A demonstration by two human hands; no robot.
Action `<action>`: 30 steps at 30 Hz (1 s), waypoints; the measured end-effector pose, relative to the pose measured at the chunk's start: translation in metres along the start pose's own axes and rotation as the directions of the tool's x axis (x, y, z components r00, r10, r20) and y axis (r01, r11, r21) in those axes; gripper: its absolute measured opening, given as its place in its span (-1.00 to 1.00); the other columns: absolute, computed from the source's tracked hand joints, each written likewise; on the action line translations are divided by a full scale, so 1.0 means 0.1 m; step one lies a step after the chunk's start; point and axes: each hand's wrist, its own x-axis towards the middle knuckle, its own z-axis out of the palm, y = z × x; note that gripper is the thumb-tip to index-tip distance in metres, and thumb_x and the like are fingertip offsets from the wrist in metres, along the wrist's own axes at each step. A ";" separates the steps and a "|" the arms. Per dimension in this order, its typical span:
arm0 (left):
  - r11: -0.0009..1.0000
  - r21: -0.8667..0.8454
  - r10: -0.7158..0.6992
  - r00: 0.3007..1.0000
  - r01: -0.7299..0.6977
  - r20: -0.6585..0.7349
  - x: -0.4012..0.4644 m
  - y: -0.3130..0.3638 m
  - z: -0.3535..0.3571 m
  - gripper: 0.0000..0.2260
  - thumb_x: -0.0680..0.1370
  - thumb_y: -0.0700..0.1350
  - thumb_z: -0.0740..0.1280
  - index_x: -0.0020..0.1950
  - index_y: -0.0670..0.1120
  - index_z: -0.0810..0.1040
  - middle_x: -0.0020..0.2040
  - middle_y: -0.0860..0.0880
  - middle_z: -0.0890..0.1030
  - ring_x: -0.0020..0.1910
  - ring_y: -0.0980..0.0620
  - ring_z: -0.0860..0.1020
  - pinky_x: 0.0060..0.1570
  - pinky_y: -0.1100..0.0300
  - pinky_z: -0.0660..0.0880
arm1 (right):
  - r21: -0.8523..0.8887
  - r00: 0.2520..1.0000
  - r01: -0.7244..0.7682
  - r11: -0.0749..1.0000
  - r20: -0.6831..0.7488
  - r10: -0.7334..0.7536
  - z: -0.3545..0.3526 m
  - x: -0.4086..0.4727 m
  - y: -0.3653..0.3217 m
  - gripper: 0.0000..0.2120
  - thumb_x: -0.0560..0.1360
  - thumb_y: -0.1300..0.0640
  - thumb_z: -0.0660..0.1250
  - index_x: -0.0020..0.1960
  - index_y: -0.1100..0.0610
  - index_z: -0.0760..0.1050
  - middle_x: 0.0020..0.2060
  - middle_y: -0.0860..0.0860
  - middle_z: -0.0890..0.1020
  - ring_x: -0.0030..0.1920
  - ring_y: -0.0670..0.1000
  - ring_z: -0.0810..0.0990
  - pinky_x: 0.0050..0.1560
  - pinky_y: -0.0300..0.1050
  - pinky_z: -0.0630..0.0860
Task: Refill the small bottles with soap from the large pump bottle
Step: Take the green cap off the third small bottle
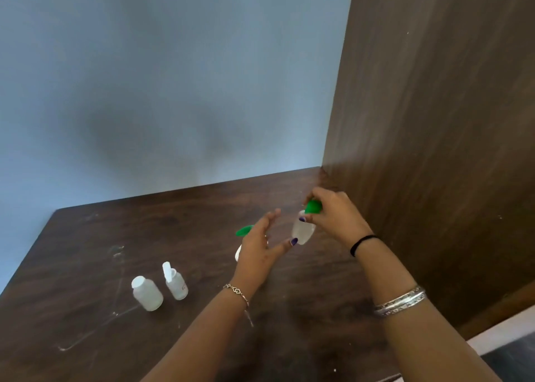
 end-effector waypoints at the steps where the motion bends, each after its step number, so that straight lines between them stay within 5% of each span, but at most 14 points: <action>1: 1.000 0.007 0.019 1.000 -0.019 0.003 0.00 0.06 -0.02 -0.42 0.37 -0.16 0.48 0.33 0.03 0.35 0.26 0.18 0.42 0.27 0.25 0.37 0.18 0.38 0.33 | 0.021 0.998 0.066 0.998 0.015 -0.066 -0.11 -0.03 -0.13 -0.72 0.40 0.06 0.46 0.06 0.12 0.52 -0.03 0.06 0.60 0.01 0.04 0.53 -0.03 -0.08 0.48; 4: 0.999 0.018 0.043 0.999 -0.043 -0.005 -0.02 0.25 -0.09 -0.32 0.36 -0.10 0.49 0.41 0.00 0.27 0.31 0.11 0.41 0.27 0.16 0.39 0.26 0.24 0.37 | 0.145 0.973 0.211 0.967 0.058 -0.222 -0.28 -0.13 -0.51 -0.79 0.43 0.07 0.42 0.03 0.08 0.50 -0.10 -0.04 0.58 -0.10 -0.07 0.51 -0.10 -0.17 0.47; 11: 0.946 0.278 0.223 0.956 -0.165 -0.189 -0.20 0.38 -0.40 -0.57 0.40 0.03 0.42 0.24 0.05 0.47 0.00 0.10 0.62 -0.04 0.14 0.57 -0.07 0.26 0.49 | 0.254 0.959 0.251 0.934 0.066 -0.276 -0.06 -0.15 -0.84 -0.81 0.42 0.03 0.43 -0.01 0.08 0.59 -0.13 -0.03 0.64 -0.15 -0.09 0.55 -0.16 -0.26 0.48; 15: 0.934 0.316 0.232 0.957 -0.169 -0.173 -0.28 0.35 -0.50 -0.92 0.45 -0.05 0.38 -0.08 0.02 0.53 -0.32 0.11 0.54 -0.31 0.22 0.50 -0.30 0.41 0.31 | 0.094 0.963 0.242 0.966 0.099 -0.251 0.02 -0.11 -0.96 -0.77 0.46 -0.03 0.38 -0.05 0.14 0.59 -0.23 -0.01 0.58 -0.21 -0.05 0.50 -0.26 -0.22 0.38; 18: 0.958 0.251 0.176 0.977 -0.141 -0.120 -0.31 0.31 -0.59 -0.80 0.47 -0.11 0.38 -0.27 0.09 0.40 -0.48 0.12 0.42 -0.45 0.29 0.42 -0.41 0.41 0.28 | 0.100 0.955 0.252 0.963 0.135 -0.264 0.06 -0.11 -1.03 -0.77 0.47 -0.02 0.36 -0.16 0.16 0.56 -0.35 -0.02 0.53 -0.29 -0.04 0.47 -0.31 -0.20 0.34; 20: 0.978 0.172 0.121 0.992 -0.116 -0.023 -0.28 0.27 -0.67 -0.89 0.46 -0.05 0.38 -0.19 -0.04 0.49 -0.41 0.00 0.53 -0.43 0.24 0.43 -0.37 0.32 0.32 | 0.131 0.947 0.271 0.954 0.142 -0.289 0.09 -0.11 -1.03 -0.82 0.48 0.02 0.37 -0.20 0.12 0.54 -0.34 -0.01 0.55 -0.28 -0.02 0.50 -0.26 -0.15 0.41; 23: 0.997 0.024 0.076 0.994 -0.078 0.081 -0.29 0.21 -0.78 -0.72 0.42 0.02 0.37 -0.05 -0.18 0.55 -0.19 -0.24 0.61 -0.27 0.04 0.49 -0.22 0.08 0.41 | 0.187 0.932 0.297 0.936 0.157 -0.327 0.11 -0.12 -1.05 -0.81 0.47 0.05 0.37 -0.17 0.18 0.58 -0.26 0.12 0.62 -0.27 0.00 0.53 -0.19 -0.09 0.47; 27: 0.986 -0.163 0.060 0.981 -0.030 0.182 -0.31 0.20 -0.86 -0.79 0.45 -0.08 0.39 0.04 -0.12 0.58 -0.04 -0.18 0.65 -0.08 -0.04 0.60 0.00 0.06 0.53 | 0.240 0.921 0.314 0.919 0.160 -0.357 0.11 -0.15 -1.05 -0.77 0.47 0.06 0.38 -0.17 0.25 0.59 -0.26 0.18 0.63 -0.29 -0.02 0.50 -0.21 -0.09 0.45; 30: 0.969 -0.246 0.037 0.975 0.018 0.217 -0.31 0.18 -0.89 -0.84 0.46 -0.10 0.32 0.02 -0.06 0.60 -0.08 -0.05 0.67 -0.08 0.02 0.62 -0.03 0.17 0.57 | 0.279 0.910 0.333 0.901 0.153 -0.384 0.10 -0.18 -1.08 -0.85 0.47 0.11 0.38 -0.14 0.21 0.62 -0.26 0.09 0.63 -0.28 -0.08 0.50 -0.20 -0.17 0.45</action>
